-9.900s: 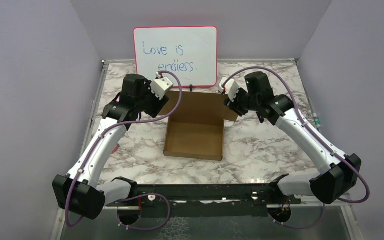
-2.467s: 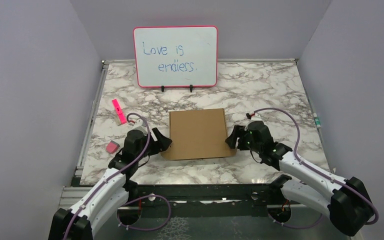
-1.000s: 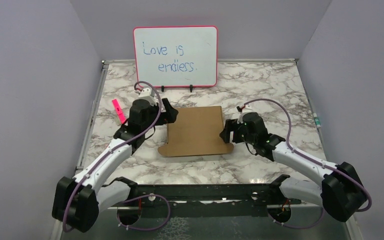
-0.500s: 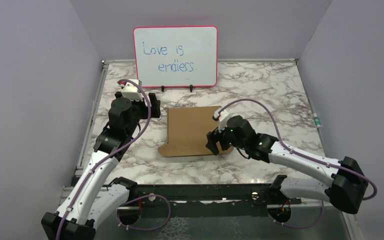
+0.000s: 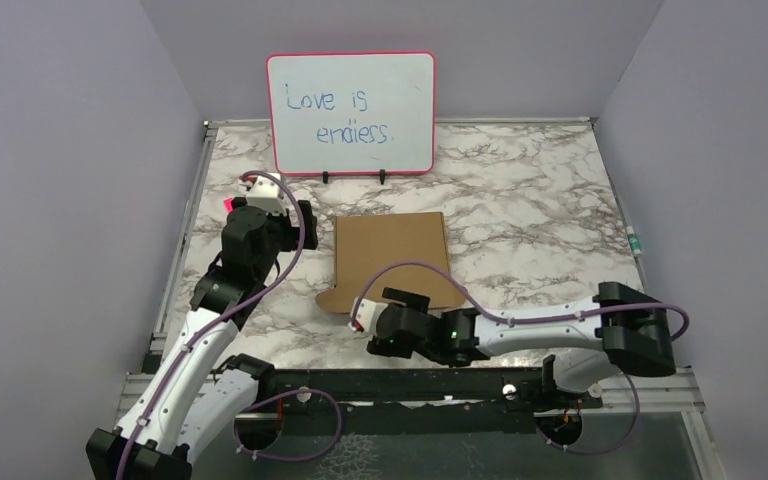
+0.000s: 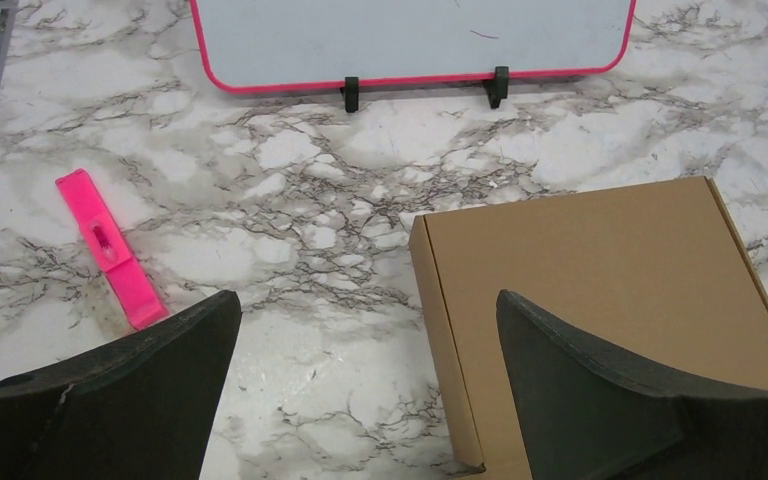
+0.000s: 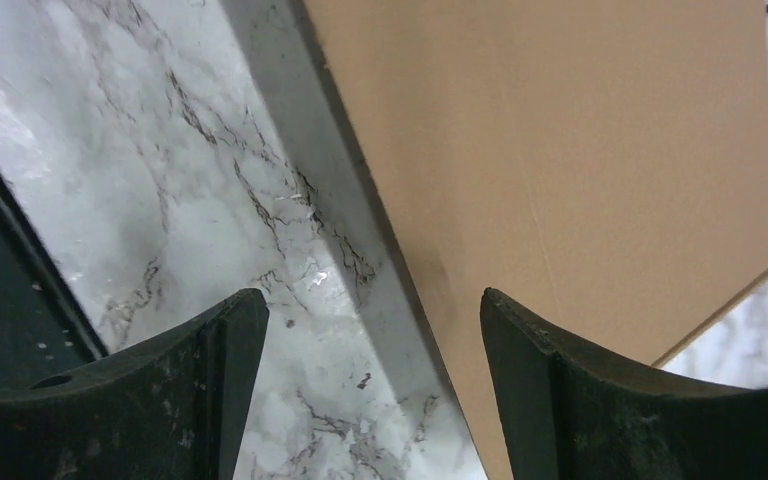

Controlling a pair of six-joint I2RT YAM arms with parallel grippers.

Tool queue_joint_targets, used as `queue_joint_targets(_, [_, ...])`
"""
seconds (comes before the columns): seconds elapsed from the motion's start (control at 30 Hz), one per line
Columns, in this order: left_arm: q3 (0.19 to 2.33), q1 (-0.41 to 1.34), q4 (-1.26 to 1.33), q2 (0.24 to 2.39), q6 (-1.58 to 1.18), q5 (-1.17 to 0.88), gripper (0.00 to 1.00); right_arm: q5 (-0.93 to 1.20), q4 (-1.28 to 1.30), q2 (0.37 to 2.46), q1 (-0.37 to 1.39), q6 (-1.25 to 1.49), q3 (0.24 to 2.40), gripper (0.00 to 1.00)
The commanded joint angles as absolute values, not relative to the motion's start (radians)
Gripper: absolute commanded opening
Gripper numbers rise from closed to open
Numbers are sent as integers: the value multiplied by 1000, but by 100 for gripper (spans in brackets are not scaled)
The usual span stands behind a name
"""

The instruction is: Fold the paper box

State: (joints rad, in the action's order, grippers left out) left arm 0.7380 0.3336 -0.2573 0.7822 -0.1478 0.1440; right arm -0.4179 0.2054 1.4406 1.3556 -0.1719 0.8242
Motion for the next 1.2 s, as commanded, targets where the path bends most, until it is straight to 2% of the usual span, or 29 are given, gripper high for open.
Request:
queue_joint_targets(0.0, [732, 327, -252, 786, -132, 195, 98, -695, 177, 1548, 1424, -350, 850, 82])
queue_joint_targets(0.23, [729, 308, -250, 787, -131, 215, 98, -776, 21, 1607, 1437, -515, 816, 75])
queue_joint_targets(0.67, [726, 297, -242, 793, -138, 201, 97, -854, -252, 1749, 1437, -699, 744, 54])
queue_joint_targets(1.0, [722, 295, -241, 796, -137, 192, 97, -883, -306, 1678, 1435, -741, 728, 20])
queue_joint_targets(1.17, [720, 295, -239, 788, -136, 184, 97, -871, -217, 1585, 1435, -715, 750, 3])
